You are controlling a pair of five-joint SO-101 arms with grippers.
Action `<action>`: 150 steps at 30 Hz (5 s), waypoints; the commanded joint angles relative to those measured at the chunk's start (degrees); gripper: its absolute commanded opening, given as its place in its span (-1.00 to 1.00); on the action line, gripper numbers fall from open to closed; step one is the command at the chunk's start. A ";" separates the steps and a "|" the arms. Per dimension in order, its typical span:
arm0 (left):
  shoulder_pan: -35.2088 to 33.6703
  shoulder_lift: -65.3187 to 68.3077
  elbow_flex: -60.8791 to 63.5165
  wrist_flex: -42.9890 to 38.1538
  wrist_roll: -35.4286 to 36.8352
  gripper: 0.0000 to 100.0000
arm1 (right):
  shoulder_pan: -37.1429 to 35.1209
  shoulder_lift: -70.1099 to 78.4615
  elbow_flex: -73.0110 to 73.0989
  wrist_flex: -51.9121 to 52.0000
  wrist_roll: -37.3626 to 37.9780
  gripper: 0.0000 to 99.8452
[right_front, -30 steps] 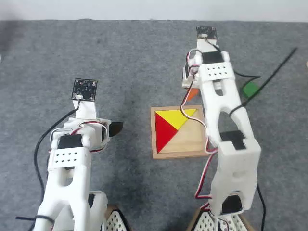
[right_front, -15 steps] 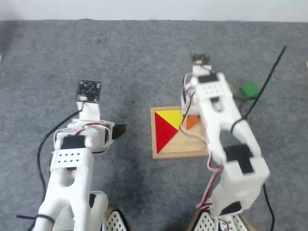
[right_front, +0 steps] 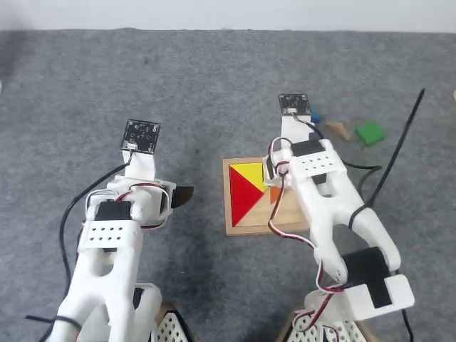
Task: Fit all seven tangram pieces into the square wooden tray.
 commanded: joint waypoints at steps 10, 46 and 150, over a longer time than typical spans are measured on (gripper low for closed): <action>-0.09 -1.41 -0.22 -1.23 -0.44 -0.31 | 1.54 4.00 -0.97 0.13 -3.52 -0.99; -0.09 -1.41 -0.22 -0.88 -0.44 -0.31 | 2.51 3.38 -11.60 8.22 0.97 -0.18; -0.18 -1.49 0.31 -1.05 -1.93 -0.31 | 11.12 12.44 -22.68 6.99 6.95 -0.18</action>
